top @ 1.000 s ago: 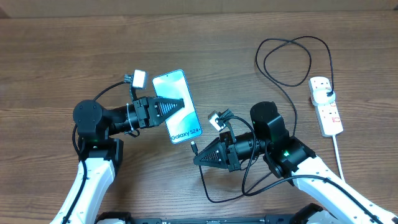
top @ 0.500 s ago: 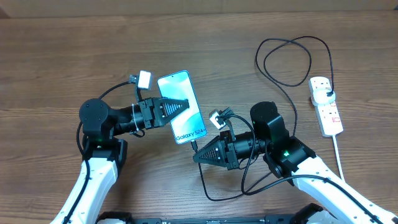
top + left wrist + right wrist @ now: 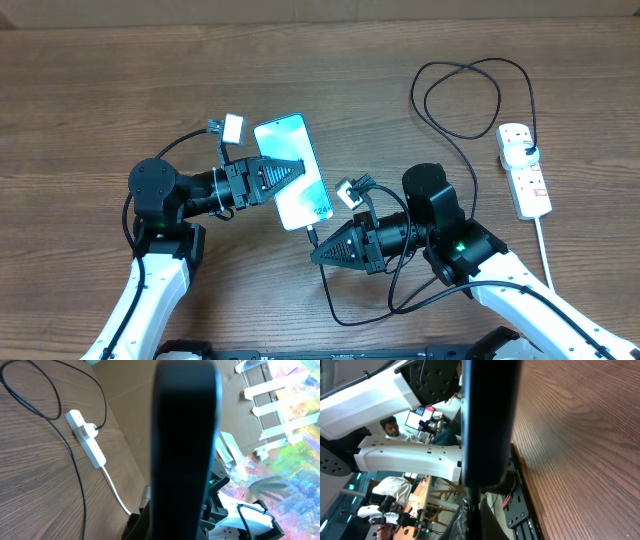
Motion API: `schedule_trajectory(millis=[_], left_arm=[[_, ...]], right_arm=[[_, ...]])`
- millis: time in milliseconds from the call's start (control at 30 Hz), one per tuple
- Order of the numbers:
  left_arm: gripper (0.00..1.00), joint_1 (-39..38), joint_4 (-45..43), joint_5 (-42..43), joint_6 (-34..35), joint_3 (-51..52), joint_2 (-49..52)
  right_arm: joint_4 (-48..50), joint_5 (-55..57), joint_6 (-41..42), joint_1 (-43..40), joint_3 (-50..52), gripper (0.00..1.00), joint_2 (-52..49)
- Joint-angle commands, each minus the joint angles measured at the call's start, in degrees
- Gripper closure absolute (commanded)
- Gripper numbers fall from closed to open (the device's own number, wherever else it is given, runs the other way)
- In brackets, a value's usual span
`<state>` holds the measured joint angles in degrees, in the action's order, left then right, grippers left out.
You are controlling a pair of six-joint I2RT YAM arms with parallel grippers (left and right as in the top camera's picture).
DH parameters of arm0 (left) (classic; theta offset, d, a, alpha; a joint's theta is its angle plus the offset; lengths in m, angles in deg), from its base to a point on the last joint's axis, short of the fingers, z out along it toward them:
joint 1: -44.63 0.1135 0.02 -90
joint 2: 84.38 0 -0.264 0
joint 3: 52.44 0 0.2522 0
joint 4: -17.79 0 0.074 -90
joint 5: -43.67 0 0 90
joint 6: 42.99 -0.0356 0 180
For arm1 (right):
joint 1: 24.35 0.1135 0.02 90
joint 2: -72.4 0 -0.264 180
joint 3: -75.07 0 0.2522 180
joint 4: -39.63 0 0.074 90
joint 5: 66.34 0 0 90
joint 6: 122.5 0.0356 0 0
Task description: Plug charger to phone and switch on socket
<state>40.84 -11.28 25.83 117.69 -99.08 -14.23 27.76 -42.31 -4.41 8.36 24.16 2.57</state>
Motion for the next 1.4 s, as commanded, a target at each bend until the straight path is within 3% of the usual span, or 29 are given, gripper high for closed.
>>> schedule_trajectory(millis=[0, 1367], left_arm=[[0.96, -0.3, -0.4, 0.0, -1.5, -0.3, -0.4], [0.96, -0.3, -0.5, 4.1, -1.3, -0.3, -0.4]], right_arm=[[0.2, -1.0, 0.0, -0.2, 0.0, 0.96, -0.2], [0.5, 0.5, 0.0, -1.5, 0.0, 0.96, -0.2]])
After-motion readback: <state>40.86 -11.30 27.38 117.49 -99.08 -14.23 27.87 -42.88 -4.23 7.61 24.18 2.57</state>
